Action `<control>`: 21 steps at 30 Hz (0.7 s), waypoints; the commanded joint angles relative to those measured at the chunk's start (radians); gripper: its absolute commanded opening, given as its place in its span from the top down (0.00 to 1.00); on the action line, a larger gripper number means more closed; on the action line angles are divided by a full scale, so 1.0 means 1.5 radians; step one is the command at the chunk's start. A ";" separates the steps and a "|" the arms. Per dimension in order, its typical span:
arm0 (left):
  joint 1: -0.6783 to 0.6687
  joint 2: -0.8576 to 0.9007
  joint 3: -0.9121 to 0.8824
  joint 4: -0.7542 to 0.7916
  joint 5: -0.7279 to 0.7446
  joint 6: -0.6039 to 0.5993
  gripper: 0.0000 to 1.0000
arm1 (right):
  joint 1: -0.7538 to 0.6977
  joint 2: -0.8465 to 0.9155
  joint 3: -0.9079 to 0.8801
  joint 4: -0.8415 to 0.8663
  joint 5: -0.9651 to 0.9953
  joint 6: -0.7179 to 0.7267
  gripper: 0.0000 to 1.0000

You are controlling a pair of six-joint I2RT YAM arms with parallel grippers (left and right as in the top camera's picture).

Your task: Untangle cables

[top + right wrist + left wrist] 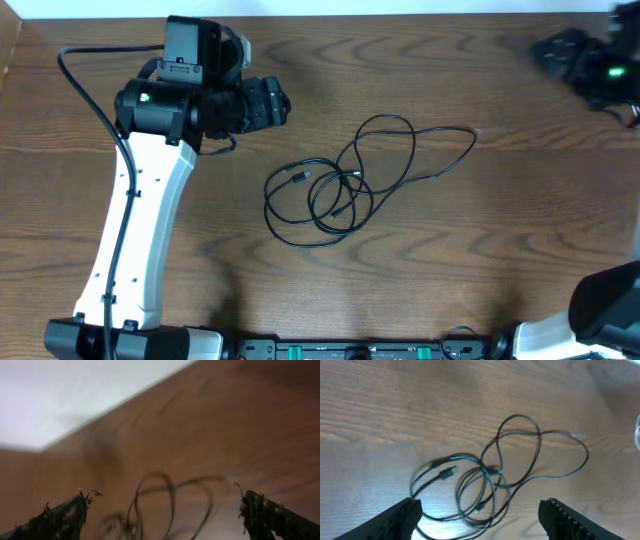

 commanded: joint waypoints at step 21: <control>-0.115 0.007 -0.233 0.132 -0.011 -0.076 0.26 | 0.179 0.019 -0.105 0.004 0.151 -0.034 0.01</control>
